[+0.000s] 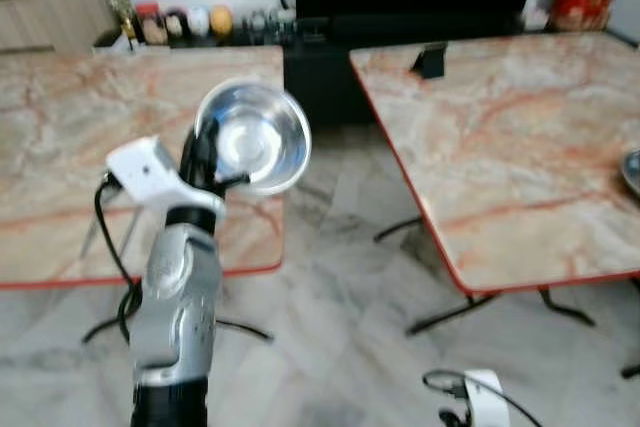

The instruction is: Setting the table

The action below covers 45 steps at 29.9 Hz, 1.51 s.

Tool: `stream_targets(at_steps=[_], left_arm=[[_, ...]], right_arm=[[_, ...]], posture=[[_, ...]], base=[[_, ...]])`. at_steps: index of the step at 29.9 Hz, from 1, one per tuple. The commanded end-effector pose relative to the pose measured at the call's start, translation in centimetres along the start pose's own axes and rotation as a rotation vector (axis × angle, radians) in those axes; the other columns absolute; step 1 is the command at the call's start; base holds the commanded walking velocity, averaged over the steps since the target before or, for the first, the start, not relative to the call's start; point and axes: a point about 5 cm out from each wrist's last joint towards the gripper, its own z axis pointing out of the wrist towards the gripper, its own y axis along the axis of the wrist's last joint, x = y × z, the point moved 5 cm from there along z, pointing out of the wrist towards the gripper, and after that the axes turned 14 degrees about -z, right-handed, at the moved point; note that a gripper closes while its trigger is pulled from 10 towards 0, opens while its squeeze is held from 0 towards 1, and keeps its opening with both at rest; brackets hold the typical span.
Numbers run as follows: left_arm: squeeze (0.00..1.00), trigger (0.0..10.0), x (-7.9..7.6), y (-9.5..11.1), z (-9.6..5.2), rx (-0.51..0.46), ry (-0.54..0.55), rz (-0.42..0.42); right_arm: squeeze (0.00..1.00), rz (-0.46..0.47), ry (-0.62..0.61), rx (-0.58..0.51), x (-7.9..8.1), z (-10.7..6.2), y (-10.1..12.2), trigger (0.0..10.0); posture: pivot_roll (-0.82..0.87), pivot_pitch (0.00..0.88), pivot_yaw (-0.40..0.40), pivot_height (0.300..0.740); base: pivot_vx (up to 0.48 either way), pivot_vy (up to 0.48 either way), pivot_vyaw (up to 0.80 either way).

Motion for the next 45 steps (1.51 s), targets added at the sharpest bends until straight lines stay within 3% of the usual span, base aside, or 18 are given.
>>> stream_targets(at_steps=[1, 9, 45], left_arm=[[0.00, 10.0, 0.5, 0.9, 0.0, -0.030, 0.015, 0.012], [0.00, 10.0, 0.4, 0.8, -0.1, -0.027, 0.018, 0.011], [0.00, 10.0, 0.5, -0.1, -0.5, 0.006, 0.008, 0.023]], right_arm=[[0.00, -0.002, 0.005, -0.013, 0.3, 0.1, 0.5, 10.0], [0.00, 0.001, 0.001, -0.014, 0.2, 0.1, 0.5, 10.0], [0.00, 0.017, -0.001, -0.020, 0.3, 0.1, 0.6, 10.0]], posture=[[0.00, 0.000, -0.017, 0.707], [0.00, 0.000, -0.020, 0.707], [-0.01, 0.000, -0.012, 0.707]], base=[[0.000, -0.356, 0.00], [0.000, -0.353, 0.51], [0.000, -0.354, 0.00]])
